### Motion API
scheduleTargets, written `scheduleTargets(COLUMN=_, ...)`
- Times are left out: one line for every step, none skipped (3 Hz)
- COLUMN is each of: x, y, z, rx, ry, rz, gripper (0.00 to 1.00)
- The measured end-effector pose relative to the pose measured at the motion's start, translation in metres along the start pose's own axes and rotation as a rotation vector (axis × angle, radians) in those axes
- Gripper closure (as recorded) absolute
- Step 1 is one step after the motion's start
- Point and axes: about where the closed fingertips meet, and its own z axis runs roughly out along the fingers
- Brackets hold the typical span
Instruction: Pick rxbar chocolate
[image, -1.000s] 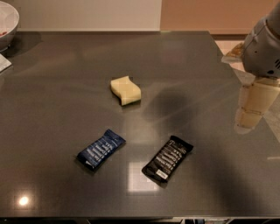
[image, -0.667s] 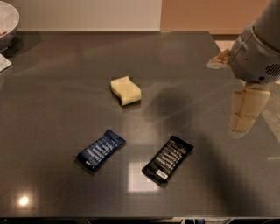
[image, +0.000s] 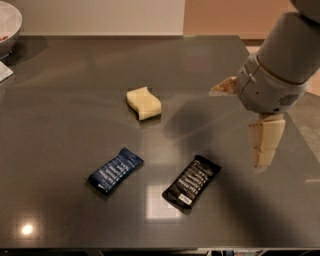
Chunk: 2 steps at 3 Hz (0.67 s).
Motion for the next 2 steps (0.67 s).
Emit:
scheduleTargets(x=-0.009, y=0.007, z=0.017, rx=-0.028, ry=-0.007, rz=-0.109, gripper=0.00)
scheduleTargets(x=-0.017, y=0.015, z=0.036, rx=-0.059, ry=-0.003, rz=-0.206, gripper=0.00)
